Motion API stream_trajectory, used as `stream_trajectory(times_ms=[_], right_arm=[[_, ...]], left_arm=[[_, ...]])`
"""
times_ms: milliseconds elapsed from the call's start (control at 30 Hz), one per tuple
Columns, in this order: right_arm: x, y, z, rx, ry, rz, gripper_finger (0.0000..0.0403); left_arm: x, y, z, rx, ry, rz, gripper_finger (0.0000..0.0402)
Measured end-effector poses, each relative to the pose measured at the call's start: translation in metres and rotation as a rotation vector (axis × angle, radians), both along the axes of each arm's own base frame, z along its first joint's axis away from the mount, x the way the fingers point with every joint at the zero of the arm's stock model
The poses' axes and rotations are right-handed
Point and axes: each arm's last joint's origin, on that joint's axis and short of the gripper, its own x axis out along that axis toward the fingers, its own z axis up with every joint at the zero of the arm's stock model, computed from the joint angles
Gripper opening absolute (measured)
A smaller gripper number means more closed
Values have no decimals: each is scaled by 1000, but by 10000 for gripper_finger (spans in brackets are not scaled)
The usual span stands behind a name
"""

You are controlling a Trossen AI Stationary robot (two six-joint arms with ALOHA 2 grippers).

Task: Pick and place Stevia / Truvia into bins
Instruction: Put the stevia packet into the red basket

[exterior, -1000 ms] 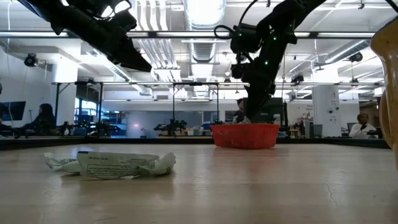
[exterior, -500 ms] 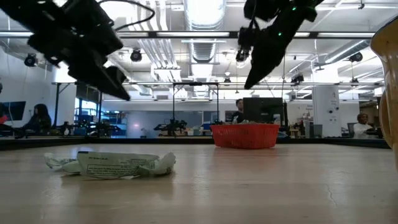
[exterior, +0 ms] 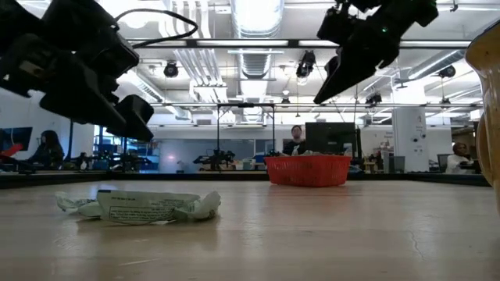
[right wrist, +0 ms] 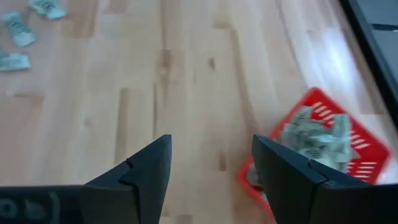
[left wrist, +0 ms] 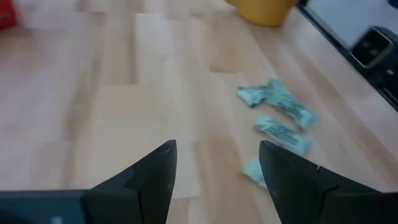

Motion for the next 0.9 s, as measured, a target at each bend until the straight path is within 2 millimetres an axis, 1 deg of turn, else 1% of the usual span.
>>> stream_trajectory(times_ms=[100,200,333,500,800,900], right_arm=[[-3,7,-10,2,6,25,214],[-5,12,-15,10,9,36,214],[-5,16,-17,35,7,25,214],[-5,21,-17,38,4,41,214],[-5,22,-17,48,4,33,214],[-5,22,-17,53,3,27,214]], left_arm=[[6,-11,-9,2,16,-45,212],[12,-19,-18,2,18,-74,212],[16,-24,-34,-29,67,-87,212],[21,-28,-49,-77,94,-102,212],[27,-31,-58,-86,80,-126,211],[28,-33,-60,-70,78,-137,196]])
